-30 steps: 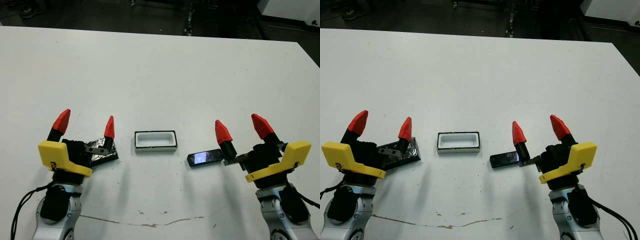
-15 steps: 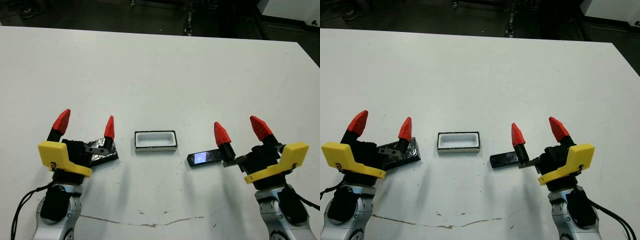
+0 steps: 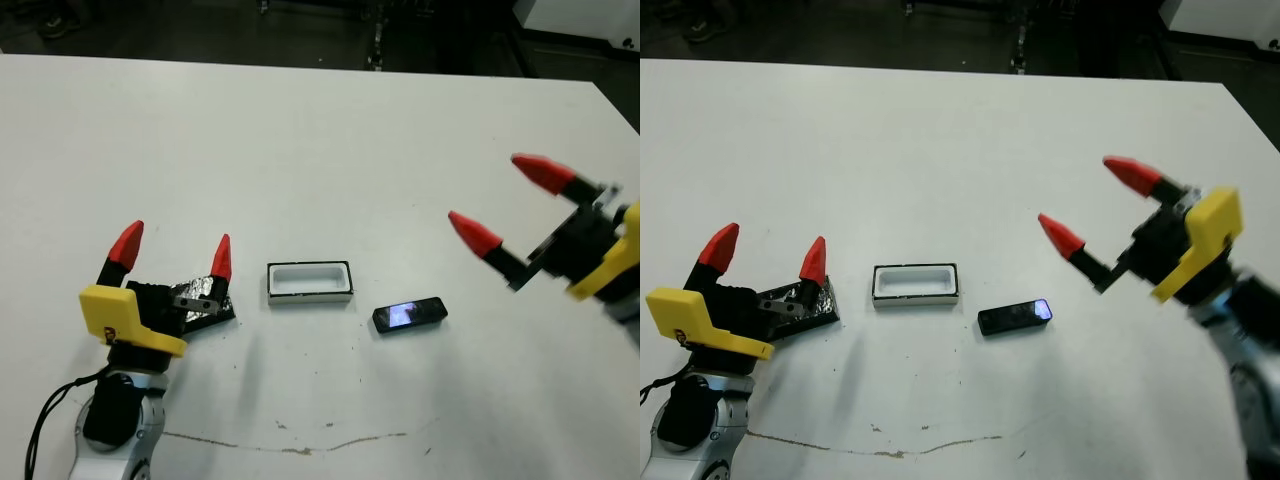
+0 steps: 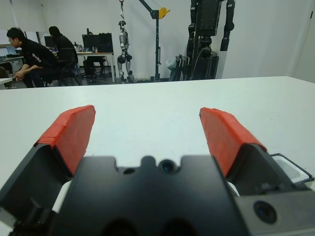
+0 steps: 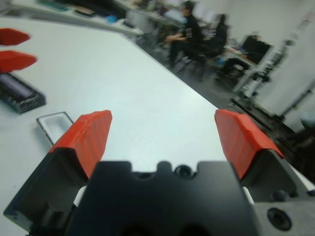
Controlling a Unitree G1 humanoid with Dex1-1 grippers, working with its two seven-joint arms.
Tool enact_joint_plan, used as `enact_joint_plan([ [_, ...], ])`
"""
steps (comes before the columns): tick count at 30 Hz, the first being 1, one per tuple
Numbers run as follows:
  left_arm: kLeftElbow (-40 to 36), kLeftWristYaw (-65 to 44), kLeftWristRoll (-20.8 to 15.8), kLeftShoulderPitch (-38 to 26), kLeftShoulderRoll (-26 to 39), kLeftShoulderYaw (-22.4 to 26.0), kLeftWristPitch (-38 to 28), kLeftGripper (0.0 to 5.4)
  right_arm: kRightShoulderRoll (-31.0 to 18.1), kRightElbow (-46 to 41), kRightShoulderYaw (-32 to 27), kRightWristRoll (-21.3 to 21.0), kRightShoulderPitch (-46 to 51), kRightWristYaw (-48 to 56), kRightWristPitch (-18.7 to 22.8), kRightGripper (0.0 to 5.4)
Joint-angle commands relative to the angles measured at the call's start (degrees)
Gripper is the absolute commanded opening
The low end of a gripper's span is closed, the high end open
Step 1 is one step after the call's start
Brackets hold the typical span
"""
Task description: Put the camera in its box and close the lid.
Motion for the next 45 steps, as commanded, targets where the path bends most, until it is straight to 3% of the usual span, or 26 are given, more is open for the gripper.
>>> enact_joint_plan([
  [1,0.7,0.0,0.5,0.7,0.2,0.0,-0.3,5.39,-3.0,4.5,2.6,1.1,-5.8,6.6,2.0,5.40],
  [4,0.8,0.1,0.7,0.6,0.3,0.1,-0.4,5.39,-4.7,7.7,5.5,0.6,-10.5,12.6,2.5,5.40],
  [8,0.8,0.1,0.6,0.4,0.2,0.1,-0.3,5.39,-7.3,12.7,11.4,-4.1,-17.1,22.0,-0.8,5.40],
  [17,0.4,1.0,1.6,0.1,0.1,-0.3,0.6,5.39,-7.2,22.8,23.1,-13.9,-27.7,39.0,-8.2,5.40],
  [31,0.6,0.7,1.7,0.0,0.1,-0.2,0.2,5.39,-4.1,25.7,32.2,-17.8,-30.0,44.9,-5.4,5.40],
  [36,0.6,0.8,2.1,0.2,0.2,-0.1,-0.1,5.39,-3.8,25.7,33.3,-20.3,-29.6,44.6,-4.4,5.40],
  [45,0.5,0.6,1.8,0.5,0.2,-0.2,0.0,5.39,-2.5,28.1,35.5,-20.4,-28.2,44.9,-3.3,5.40],
])
